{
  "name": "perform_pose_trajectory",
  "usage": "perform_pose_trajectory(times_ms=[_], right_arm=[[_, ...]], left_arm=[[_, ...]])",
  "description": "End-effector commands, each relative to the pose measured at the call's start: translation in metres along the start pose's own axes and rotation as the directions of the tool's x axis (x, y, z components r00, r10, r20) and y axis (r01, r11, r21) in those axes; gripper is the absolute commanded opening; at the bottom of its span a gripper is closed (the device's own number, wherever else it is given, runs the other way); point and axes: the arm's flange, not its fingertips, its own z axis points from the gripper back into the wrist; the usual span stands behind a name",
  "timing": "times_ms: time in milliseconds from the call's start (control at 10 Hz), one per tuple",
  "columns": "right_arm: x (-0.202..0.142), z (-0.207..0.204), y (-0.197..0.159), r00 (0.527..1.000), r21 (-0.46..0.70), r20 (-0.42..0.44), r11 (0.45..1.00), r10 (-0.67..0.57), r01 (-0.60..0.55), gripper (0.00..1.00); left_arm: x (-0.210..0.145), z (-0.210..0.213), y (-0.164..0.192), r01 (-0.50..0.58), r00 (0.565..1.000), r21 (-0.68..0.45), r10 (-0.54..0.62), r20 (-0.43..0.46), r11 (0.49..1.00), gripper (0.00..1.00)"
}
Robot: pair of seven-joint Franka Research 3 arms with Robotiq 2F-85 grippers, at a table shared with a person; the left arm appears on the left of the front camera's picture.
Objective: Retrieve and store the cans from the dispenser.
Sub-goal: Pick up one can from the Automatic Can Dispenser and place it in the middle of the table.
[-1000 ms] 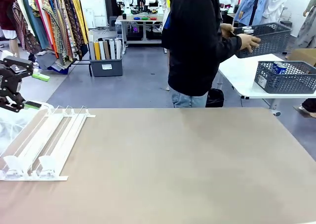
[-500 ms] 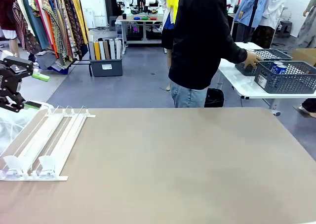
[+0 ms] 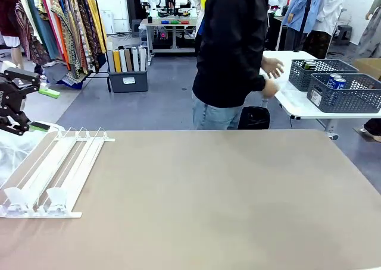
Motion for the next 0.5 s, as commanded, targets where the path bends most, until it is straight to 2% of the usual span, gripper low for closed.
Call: perform_pose_trajectory(times_ms=[0, 400], right_arm=[[0.0006, 0.0004, 0.0025, 1.000, 0.008, 0.004, 1.000, 0.000, 0.000, 1.00], [0.0006, 0.0004, 0.0025, 1.000, 0.008, 0.004, 1.000, 0.000, 0.000, 1.00]], left_arm=[[-0.0021, 0.0019, 0.0000, -0.004, 1.000, 0.018, 0.004, -0.002, 1.000, 1.00], [-0.0021, 0.0019, 0.0000, -0.004, 1.000, 0.018, 0.004, -0.002, 1.000, 1.00]])
